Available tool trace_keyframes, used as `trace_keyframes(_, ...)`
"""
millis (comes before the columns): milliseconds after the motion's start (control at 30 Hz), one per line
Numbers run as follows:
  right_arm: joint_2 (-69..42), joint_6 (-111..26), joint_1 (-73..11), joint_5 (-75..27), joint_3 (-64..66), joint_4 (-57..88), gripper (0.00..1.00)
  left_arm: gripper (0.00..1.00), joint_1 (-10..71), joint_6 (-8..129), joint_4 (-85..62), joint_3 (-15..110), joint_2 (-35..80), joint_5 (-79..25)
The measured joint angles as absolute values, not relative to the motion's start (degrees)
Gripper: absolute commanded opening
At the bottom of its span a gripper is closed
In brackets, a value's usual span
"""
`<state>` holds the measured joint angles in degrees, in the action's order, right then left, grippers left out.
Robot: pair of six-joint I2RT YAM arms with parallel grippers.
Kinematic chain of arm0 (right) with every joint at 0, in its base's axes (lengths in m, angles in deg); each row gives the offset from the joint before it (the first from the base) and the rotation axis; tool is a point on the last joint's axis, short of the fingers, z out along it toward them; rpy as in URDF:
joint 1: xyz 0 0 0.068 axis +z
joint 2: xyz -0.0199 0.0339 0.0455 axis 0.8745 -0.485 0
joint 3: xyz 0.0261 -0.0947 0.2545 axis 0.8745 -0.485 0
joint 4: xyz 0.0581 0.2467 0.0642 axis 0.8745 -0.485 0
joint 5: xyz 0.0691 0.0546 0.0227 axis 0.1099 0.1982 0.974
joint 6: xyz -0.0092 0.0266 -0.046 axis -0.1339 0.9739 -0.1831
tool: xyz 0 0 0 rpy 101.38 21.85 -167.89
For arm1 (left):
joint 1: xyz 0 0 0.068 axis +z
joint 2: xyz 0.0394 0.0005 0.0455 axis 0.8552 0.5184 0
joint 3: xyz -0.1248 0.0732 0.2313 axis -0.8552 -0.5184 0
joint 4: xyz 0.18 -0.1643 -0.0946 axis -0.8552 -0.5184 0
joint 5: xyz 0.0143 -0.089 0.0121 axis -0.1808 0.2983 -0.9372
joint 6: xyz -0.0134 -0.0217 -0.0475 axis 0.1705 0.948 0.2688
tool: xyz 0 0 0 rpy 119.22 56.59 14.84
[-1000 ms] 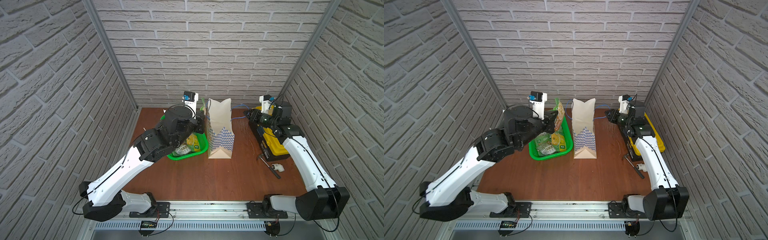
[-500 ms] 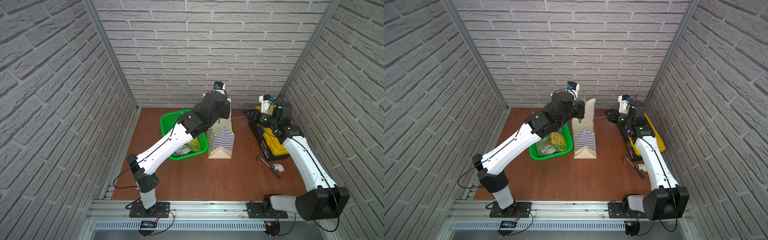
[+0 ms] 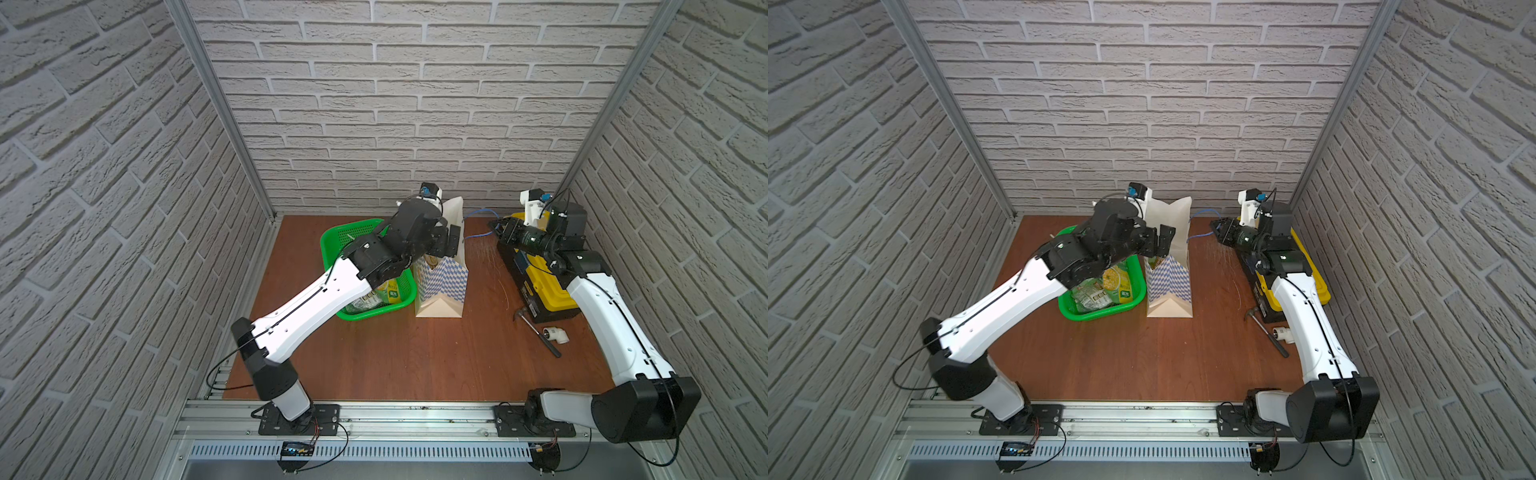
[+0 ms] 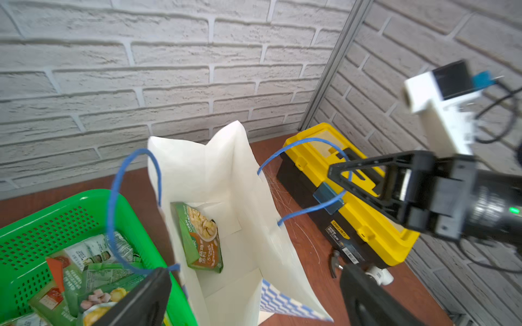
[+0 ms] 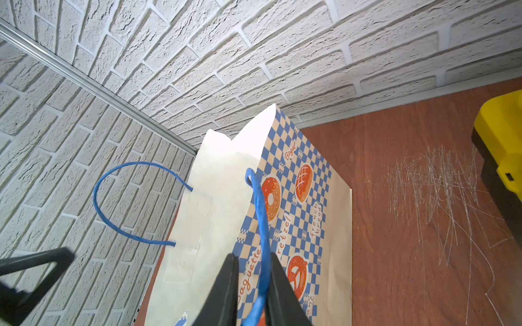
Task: Place the condiment packets inside the bag
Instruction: Place the condiment packet in the paper bag, then pick up the condiment packet from the storage box.
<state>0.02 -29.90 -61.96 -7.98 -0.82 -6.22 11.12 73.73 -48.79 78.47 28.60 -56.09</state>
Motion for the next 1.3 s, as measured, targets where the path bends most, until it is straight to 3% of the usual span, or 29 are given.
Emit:
trace_keyframes(200,0.0,-30.0,-62.0,-8.8,-0.8,-6.4,0.22,0.98,12.0,72.9,-45.6,62.4,10.1,-64.1)
trace_keyframes(433,1.5,-31.2,-62.0,-12.0,-0.8,-9.8,0.24,0.98,19.3,75.4,-47.3,45.2,1.1,-67.9)
trace_keyframes(667,1.9,-31.5,-62.0,-12.5,-0.8,-11.6,0.25,0.98,29.1,78.9,-49.1,34.4,3.6,-61.4)
trace_keyframes(833,3.0,-31.7,-62.0,-12.5,-2.0,-11.9,0.24,0.82,31.2,81.3,-46.9,33.0,8.6,-54.8)
trace_keyframes(1300,3.0,-32.3,-62.0,-12.5,-3.5,-11.8,0.24,0.60,31.2,91.0,-34.9,28.5,20.8,-43.2)
